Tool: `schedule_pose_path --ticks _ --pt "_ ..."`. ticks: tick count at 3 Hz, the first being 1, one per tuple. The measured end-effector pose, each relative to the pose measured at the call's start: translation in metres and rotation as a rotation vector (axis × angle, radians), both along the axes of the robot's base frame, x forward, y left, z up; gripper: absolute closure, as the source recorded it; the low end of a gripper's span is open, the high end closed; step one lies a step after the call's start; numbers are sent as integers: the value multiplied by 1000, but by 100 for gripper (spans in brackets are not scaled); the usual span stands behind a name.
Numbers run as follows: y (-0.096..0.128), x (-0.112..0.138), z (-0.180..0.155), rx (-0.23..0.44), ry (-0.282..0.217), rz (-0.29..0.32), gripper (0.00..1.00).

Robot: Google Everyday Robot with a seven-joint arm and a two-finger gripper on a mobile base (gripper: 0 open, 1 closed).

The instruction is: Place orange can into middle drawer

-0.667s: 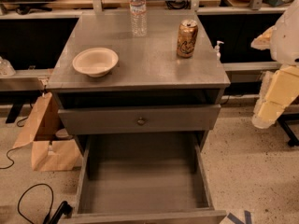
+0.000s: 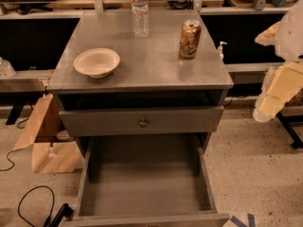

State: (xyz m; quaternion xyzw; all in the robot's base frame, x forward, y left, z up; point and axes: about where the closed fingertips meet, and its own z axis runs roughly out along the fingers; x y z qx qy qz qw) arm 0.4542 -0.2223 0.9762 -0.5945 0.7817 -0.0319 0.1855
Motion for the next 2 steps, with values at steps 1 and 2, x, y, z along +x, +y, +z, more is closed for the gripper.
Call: schedule_pose_path --ticks 1,2 --pt "-3 54 0 135 -110 10 0" --pt "-13 127 -10 412 -278 -13 0"
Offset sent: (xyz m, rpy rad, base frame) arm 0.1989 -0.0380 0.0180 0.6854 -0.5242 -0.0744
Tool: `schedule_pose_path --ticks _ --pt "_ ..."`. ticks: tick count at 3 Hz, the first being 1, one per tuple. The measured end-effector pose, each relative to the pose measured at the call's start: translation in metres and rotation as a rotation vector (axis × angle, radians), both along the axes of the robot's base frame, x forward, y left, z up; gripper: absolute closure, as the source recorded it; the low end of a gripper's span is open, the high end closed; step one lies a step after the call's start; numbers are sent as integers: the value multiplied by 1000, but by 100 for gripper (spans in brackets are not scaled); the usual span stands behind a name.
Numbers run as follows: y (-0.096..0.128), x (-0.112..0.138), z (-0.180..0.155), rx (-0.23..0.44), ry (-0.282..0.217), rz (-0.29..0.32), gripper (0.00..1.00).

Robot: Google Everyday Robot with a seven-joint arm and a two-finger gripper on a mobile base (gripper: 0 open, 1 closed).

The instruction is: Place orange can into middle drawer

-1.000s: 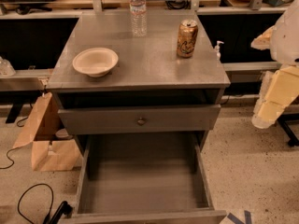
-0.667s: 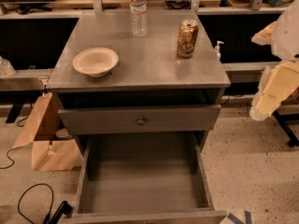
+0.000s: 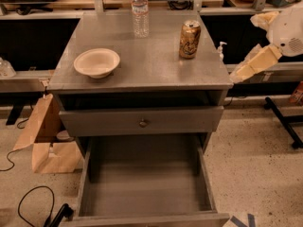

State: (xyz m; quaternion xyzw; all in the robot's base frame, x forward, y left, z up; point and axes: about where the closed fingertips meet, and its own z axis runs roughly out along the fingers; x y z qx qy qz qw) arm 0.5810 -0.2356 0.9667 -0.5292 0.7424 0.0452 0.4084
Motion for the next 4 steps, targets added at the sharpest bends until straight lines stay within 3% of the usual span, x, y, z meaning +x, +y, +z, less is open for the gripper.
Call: schedule_pose_path --ticks 1,2,3,4 --pt "-3 54 -6 232 -126 -27 0" --pt "-5 120 -11 524 -206 -112 0" --pt "-3 118 -13 508 -199 -106 0" --pt "26 139 -23 534 -195 -52 0"
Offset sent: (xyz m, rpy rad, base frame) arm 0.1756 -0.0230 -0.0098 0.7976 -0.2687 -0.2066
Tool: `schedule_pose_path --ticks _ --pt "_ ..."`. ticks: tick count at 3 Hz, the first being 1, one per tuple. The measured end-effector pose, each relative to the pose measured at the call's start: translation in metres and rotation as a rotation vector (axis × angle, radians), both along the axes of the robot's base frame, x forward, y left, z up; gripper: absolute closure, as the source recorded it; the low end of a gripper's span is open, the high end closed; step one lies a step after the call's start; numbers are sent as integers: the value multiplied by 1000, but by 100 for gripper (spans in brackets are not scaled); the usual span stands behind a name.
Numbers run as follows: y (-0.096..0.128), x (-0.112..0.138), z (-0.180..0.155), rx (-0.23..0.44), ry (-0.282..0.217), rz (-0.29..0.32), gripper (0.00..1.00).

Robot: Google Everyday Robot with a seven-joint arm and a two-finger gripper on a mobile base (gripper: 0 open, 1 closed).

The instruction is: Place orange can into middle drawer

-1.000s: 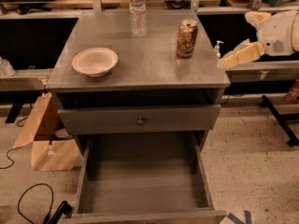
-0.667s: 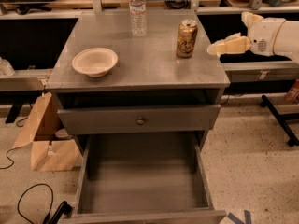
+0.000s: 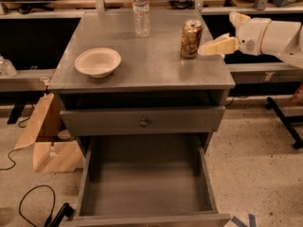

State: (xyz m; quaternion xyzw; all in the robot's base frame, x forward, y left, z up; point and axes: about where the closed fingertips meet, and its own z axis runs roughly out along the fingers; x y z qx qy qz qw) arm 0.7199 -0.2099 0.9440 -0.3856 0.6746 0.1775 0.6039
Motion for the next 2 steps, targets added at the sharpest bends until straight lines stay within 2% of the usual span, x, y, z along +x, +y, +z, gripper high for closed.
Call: schedule_pose_path --ticks 1,2 --pt "36 31 -17 18 -2 72 0" --pt "70 68 -38 30 -10 114 0"
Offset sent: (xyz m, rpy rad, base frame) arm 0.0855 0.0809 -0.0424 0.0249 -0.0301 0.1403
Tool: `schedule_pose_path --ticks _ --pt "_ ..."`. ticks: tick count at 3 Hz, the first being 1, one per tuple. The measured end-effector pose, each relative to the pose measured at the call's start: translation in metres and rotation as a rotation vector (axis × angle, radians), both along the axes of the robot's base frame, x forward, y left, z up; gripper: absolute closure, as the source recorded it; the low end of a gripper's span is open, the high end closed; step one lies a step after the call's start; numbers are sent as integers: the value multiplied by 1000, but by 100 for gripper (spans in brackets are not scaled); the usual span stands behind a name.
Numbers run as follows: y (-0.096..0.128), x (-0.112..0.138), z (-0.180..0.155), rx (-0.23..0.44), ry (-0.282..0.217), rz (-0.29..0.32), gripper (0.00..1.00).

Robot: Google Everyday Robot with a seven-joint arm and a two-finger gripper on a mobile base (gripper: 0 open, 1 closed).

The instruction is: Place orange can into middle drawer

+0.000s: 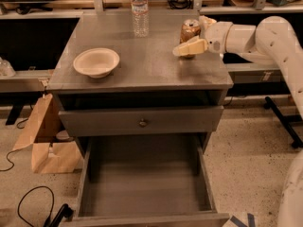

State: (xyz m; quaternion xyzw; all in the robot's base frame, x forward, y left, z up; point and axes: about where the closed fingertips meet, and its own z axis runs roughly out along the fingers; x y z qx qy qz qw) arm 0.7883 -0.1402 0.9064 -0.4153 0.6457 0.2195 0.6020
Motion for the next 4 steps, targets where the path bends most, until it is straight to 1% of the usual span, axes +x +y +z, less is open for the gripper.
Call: schedule_pose_path --ticks 1,2,4 --pt "10 13 -8 9 6 3 0" --pt "8 31 -16 105 53 -20 18" --pt "14 31 -17 107 57 -11 64"
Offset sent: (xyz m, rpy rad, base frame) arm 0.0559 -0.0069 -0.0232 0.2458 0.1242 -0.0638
